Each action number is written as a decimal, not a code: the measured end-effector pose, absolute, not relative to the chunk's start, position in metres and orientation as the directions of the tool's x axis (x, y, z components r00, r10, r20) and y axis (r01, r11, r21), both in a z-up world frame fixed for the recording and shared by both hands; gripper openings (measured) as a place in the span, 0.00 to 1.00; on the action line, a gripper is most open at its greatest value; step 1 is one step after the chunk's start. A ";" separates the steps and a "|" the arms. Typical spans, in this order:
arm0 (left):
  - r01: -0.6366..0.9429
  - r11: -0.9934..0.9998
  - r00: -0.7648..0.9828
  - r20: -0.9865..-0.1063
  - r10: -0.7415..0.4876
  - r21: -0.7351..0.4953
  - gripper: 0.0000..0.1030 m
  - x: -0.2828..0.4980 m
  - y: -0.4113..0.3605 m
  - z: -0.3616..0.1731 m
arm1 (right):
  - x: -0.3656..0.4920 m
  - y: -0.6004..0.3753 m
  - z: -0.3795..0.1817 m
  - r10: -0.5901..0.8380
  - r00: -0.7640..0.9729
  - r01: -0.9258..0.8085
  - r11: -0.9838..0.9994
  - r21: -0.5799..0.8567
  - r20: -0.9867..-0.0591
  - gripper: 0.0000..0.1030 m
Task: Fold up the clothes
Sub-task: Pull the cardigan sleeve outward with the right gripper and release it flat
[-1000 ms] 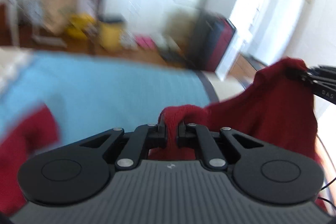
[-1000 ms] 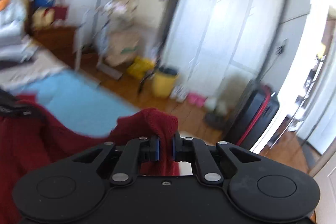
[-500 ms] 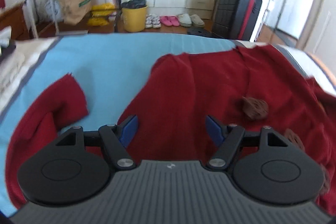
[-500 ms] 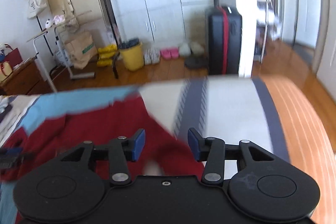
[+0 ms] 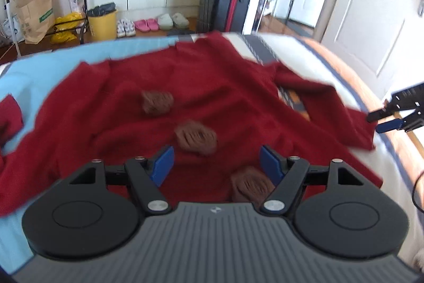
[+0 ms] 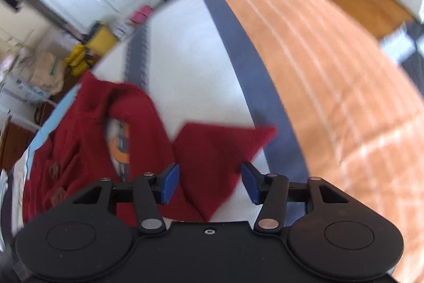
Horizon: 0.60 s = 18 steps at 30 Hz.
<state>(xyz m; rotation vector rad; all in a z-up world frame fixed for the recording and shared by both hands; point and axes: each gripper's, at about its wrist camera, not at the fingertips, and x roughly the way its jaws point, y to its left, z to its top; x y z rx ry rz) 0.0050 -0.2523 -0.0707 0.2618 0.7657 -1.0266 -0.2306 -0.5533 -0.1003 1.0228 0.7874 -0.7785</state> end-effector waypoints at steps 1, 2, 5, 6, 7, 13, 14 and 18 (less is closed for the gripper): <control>0.844 0.515 0.283 -0.692 -0.664 -0.148 0.69 0.002 -0.254 -0.075 | -0.231 -0.555 -0.111 -0.167 0.486 0.859 0.276 0.432 -0.858 0.59; 0.846 0.512 0.273 -0.703 -0.657 -0.150 0.69 0.000 -0.255 -0.080 | -0.231 -0.556 -0.118 -0.179 0.496 0.859 0.243 0.451 -0.850 0.61; 0.845 0.514 0.270 -0.711 -0.649 -0.148 0.69 -0.003 -0.251 -0.084 | -0.230 -0.559 -0.118 -0.232 0.559 0.827 0.221 0.517 -0.796 0.62; 0.841 0.520 0.276 -0.708 -0.650 -0.149 0.69 -0.003 -0.249 -0.084 | -0.229 -0.559 -0.118 -0.244 0.576 0.816 0.227 0.532 -0.780 0.62; 0.836 0.526 0.281 -0.704 -0.652 -0.155 0.69 -0.002 -0.247 -0.083 | -0.226 -0.559 -0.121 -0.252 0.580 0.813 0.236 0.532 -0.775 0.62; 0.820 0.543 0.291 -0.683 -0.670 -0.182 0.69 0.003 -0.238 -0.081 | -0.202 -0.558 -0.119 -0.335 0.532 0.830 0.390 0.399 -0.778 0.11; 0.823 0.542 0.294 -0.689 -0.662 -0.170 0.69 0.003 -0.239 -0.083 | -0.198 -0.555 -0.113 -0.364 0.523 0.829 0.428 0.361 -0.770 0.11; 0.823 0.544 0.295 -0.698 -0.653 -0.162 0.69 0.003 -0.240 -0.086 | -0.190 -0.540 -0.065 -0.541 0.526 0.800 0.577 0.165 -0.656 0.10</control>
